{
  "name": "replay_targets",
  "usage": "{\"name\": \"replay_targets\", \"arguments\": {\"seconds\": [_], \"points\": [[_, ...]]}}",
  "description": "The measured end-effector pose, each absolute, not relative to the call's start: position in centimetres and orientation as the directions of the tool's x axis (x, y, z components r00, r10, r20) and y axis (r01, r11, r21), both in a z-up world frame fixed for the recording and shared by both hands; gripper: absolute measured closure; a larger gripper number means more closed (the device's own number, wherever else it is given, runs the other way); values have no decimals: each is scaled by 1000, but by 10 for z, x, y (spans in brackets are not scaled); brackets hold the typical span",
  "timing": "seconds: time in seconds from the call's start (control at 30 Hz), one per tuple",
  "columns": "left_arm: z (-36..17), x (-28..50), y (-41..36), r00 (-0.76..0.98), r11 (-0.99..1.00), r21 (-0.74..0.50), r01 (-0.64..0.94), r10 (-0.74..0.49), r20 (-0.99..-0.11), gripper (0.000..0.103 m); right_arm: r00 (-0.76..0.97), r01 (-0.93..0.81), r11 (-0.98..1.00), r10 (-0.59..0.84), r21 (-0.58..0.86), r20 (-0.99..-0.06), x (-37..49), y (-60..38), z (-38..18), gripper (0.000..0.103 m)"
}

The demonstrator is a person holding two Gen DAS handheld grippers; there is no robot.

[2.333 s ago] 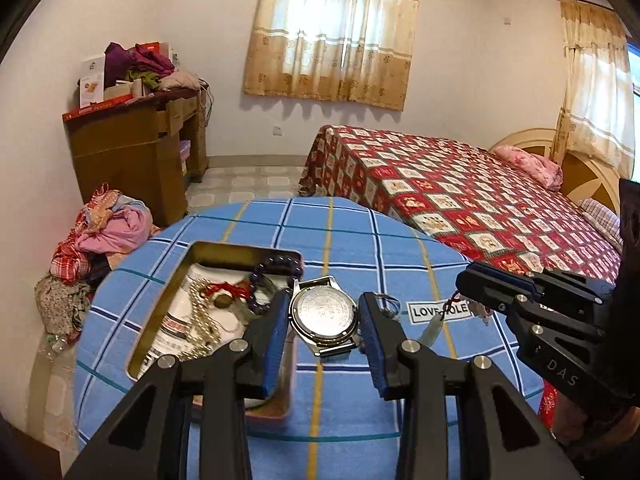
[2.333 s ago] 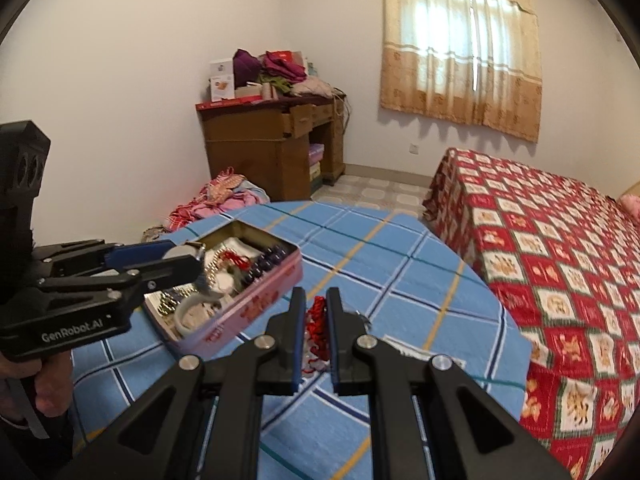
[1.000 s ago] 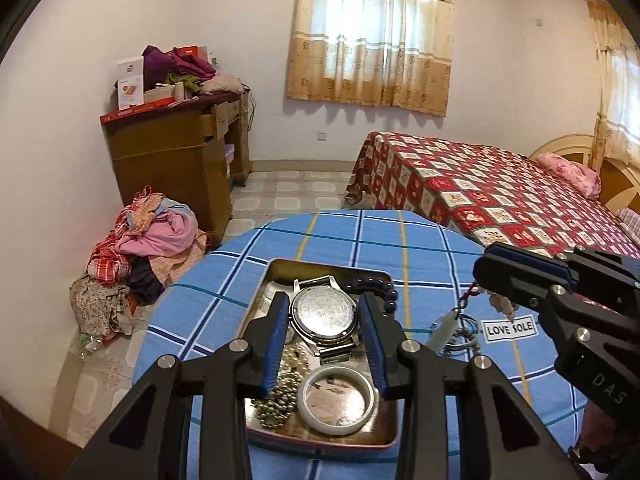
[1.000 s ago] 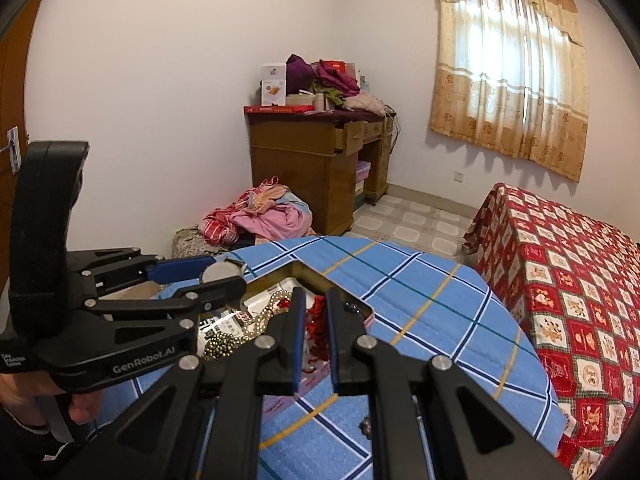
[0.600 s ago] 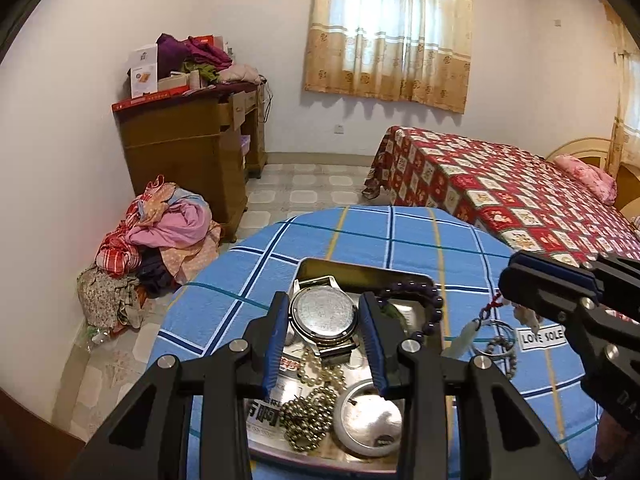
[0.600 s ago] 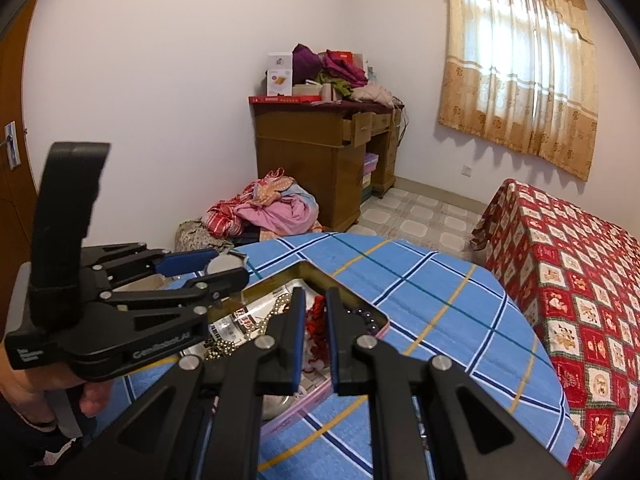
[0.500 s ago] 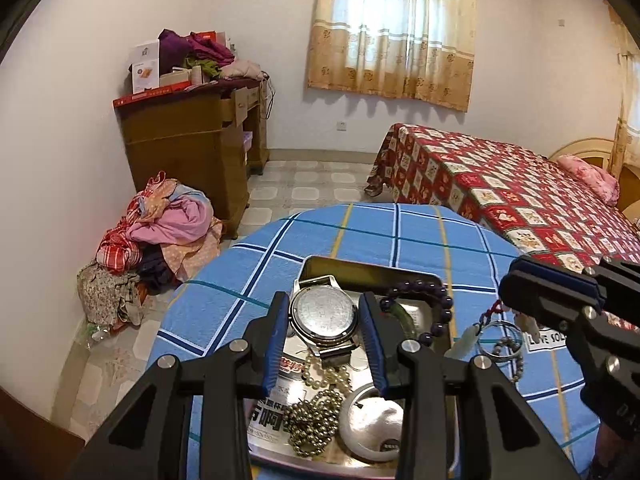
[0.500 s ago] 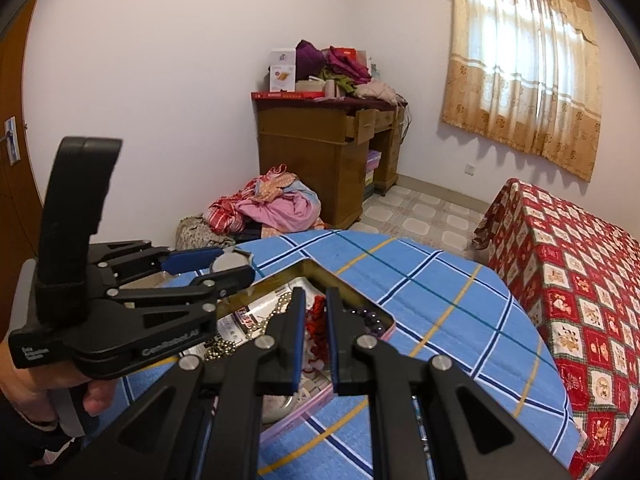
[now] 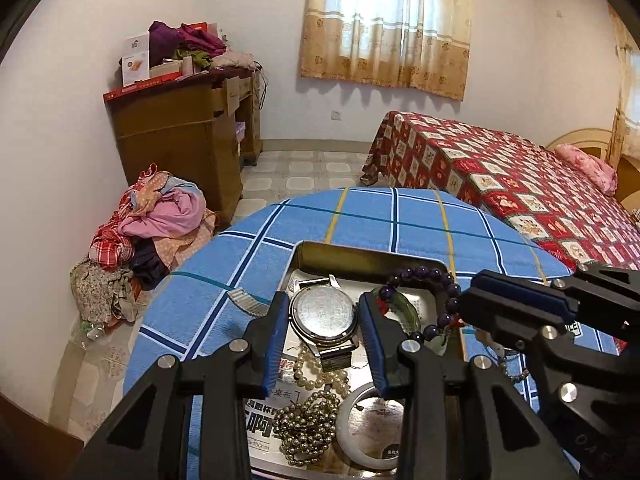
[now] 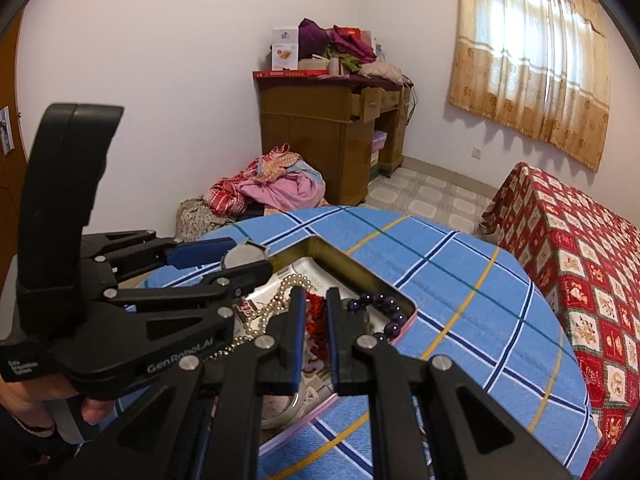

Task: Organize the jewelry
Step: 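Lower the silver watch into the pink tin while the right tool drops the jade pendant there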

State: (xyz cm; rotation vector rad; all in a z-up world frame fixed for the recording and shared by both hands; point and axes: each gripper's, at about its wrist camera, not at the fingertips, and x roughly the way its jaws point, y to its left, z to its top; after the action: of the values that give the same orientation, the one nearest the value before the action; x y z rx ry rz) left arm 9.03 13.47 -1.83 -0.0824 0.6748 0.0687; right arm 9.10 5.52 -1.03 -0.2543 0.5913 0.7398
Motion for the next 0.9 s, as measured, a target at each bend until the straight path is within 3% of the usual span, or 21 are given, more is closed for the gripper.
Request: {"name": "replay_targets", "arguments": {"seconds": [0.9], "points": [[-53, 104, 140, 725, 995, -18, -101, 61, -686, 66, 557, -672, 741, 508, 3, -657, 106, 68, -50, 91]]}}
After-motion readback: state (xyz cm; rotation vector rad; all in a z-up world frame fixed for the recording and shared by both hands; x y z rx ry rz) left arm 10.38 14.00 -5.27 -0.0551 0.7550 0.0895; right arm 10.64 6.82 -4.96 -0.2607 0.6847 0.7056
